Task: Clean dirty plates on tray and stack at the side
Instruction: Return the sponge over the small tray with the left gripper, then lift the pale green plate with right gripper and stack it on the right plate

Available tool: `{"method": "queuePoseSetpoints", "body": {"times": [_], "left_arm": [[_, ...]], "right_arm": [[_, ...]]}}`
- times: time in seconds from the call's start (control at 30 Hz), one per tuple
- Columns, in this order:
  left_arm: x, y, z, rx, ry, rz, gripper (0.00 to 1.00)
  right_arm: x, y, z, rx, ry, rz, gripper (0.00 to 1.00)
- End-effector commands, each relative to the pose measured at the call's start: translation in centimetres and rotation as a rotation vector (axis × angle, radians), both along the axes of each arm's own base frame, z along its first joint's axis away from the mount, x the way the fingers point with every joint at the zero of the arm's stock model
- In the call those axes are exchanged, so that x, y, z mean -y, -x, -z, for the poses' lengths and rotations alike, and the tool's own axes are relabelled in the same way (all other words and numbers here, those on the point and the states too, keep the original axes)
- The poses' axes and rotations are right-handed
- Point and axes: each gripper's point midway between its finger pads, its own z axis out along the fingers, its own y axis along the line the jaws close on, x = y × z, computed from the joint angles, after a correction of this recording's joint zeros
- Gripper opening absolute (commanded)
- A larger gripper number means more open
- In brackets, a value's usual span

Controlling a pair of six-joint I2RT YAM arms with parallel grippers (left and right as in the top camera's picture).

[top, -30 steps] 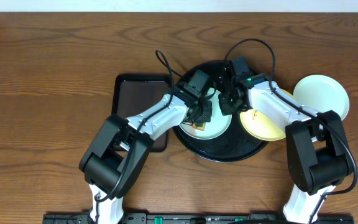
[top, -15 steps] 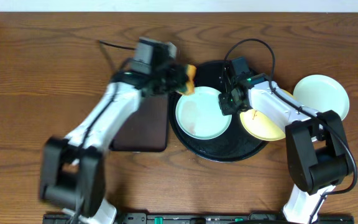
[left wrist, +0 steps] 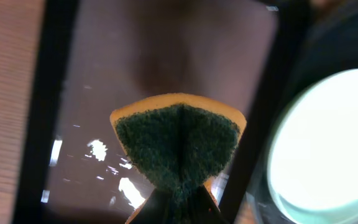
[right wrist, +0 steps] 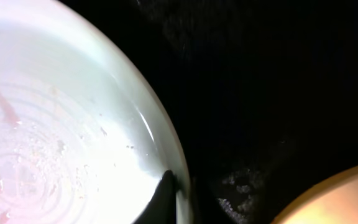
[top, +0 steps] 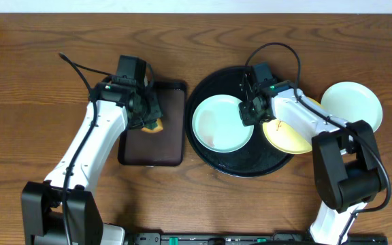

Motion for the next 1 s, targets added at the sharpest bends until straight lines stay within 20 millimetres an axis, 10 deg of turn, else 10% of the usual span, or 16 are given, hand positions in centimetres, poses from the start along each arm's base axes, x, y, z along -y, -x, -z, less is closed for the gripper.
{"method": "queuePoseSetpoints", "body": {"times": [0.0, 0.5, 0.77, 0.97], "left_arm": [[-2.0, 0.2, 1.6, -0.001, -0.12, 0.015, 0.08], [-2.6, -0.1, 2.1, 0.021, -0.158, 0.036, 0.08], [-2.5, -0.4, 2.0, 0.037, -0.156, 0.034, 0.08], [-2.5, -0.6, 2.0, 0.042, -0.155, 0.034, 0.08]], "right_arm": [[-0.1, 0.0, 0.6, -0.002, 0.014, -0.004, 0.01], [4.4, -4.5, -14.1, 0.395, 0.26, -0.006, 0.01], [8.1, -3.4, -22.8, 0.629, 0.544, 0.101, 0.01], [6.4, -1.3, -26.9, 0.768, 0.716, 0.122, 0.01]]}}
